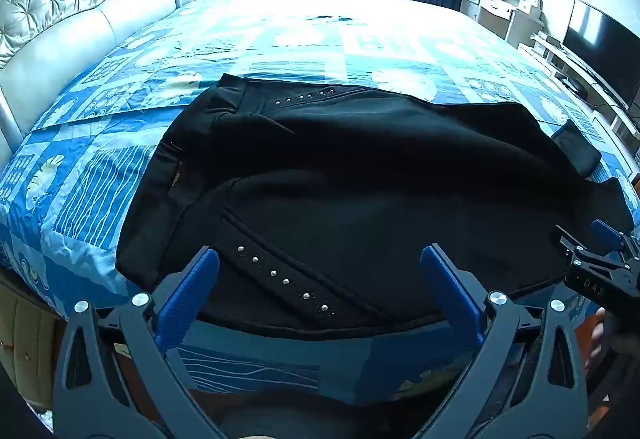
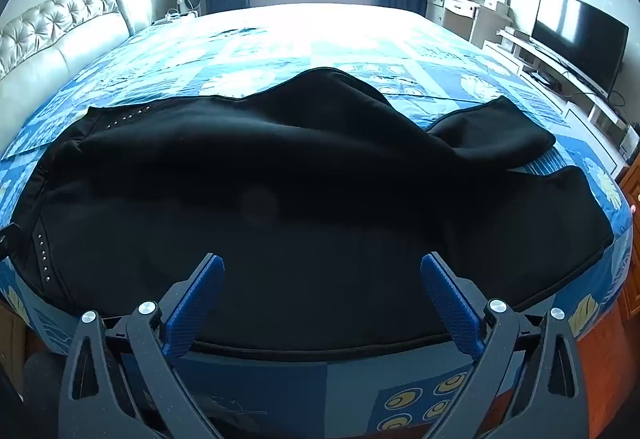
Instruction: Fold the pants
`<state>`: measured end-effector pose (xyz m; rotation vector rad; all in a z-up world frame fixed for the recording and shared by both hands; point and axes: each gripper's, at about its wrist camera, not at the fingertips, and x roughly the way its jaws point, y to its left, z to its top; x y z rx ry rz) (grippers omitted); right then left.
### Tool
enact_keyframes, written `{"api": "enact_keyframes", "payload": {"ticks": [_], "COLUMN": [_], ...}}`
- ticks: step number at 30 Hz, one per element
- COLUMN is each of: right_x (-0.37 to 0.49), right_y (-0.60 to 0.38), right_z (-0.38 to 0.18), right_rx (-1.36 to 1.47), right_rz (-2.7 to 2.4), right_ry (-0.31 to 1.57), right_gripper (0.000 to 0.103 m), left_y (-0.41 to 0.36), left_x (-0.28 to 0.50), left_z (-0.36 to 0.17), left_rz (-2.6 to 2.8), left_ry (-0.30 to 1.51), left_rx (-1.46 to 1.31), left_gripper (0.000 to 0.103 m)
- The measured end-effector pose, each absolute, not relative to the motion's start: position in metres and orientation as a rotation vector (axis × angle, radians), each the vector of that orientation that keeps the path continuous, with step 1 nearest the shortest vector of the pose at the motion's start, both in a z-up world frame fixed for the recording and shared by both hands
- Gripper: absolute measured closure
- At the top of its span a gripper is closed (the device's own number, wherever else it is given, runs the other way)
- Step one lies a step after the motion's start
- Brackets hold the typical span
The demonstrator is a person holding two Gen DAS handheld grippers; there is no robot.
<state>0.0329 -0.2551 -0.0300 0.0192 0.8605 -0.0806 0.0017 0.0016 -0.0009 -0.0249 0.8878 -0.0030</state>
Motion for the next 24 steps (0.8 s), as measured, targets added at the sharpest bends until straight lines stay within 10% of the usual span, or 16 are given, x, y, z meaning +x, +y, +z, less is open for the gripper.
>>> {"api": "enact_keyframes", "payload": {"ticks": [24], "right_x": [0.033], "right_y": [-0.253], "right_z": [-0.035], "right_rx": [0.004], "right_rz": [-0.082], "right_ry": [0.870], "right_gripper": [0.005], "left_y": [-0.002], "left_x": [-0.002], "left_z": [-0.004], "left_rz": [0.005], "left_ry": [0.874], "left_rx": [0.001], "left_gripper": [0.002]}}
